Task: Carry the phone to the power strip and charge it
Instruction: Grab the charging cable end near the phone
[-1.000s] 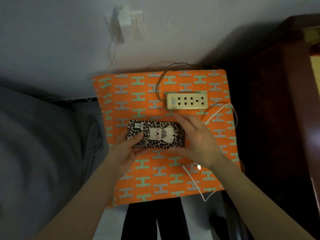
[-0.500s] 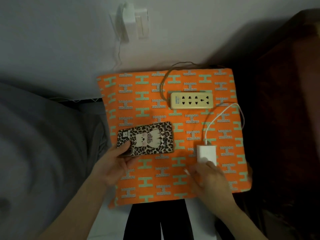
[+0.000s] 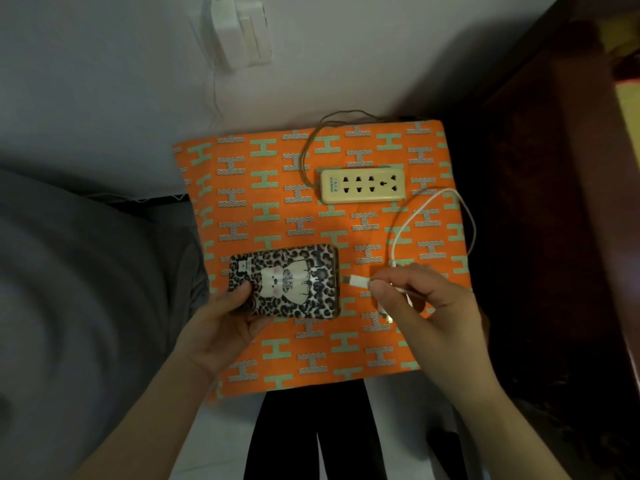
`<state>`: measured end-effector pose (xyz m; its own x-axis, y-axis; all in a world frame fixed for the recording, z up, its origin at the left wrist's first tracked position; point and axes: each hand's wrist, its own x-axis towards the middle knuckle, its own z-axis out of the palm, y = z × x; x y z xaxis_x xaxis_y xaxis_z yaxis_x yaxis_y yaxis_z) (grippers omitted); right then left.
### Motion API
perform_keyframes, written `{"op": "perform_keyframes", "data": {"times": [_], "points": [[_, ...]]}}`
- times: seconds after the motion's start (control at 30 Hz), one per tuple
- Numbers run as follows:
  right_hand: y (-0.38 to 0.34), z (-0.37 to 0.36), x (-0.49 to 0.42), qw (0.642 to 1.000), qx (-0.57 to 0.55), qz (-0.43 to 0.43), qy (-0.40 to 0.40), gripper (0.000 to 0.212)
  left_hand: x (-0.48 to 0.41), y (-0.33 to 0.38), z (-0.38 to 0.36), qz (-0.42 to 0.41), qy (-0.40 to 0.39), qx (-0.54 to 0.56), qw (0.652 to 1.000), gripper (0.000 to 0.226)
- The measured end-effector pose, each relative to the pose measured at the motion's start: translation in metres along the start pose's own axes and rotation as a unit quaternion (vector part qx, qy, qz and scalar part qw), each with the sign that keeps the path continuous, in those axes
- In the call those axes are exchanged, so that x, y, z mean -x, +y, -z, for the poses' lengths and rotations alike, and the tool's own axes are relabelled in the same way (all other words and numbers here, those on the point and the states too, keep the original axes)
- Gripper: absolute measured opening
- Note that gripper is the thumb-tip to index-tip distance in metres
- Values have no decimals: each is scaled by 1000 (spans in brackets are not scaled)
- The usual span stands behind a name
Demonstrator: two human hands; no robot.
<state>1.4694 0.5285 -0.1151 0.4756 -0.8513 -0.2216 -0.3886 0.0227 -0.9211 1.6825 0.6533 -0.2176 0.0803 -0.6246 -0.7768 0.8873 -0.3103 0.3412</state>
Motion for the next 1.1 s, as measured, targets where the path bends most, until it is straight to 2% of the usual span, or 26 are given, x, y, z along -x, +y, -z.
{"op": "perform_keyframes", "data": {"times": [0.37, 0.5, 0.67, 0.9, 1.0, 1.1], "points": [[11, 7, 1, 998, 67, -4, -11, 22, 2, -6, -2, -1, -4, -21, 1000, 39], [17, 14, -4, 995, 68, -61, -49, 15, 3, -6, -5, 2, 2, -47, 999, 36], [25, 23, -8, 989, 79, -94, -81, 20, 4, -5, -11, 11, 17, -88, 996, 36], [30, 9, -9, 996, 80, -49, -4, 23, 8, -11, -17, -12, 37, -78, 996, 56], [33, 8, -14, 994, 94, -42, -42, 23, 13, -12, -10, -11, 35, -65, 997, 57], [42, 14, -20, 983, 115, -65, -129, 16, 14, -11, -5, -8, 38, -99, 994, 56]]}}
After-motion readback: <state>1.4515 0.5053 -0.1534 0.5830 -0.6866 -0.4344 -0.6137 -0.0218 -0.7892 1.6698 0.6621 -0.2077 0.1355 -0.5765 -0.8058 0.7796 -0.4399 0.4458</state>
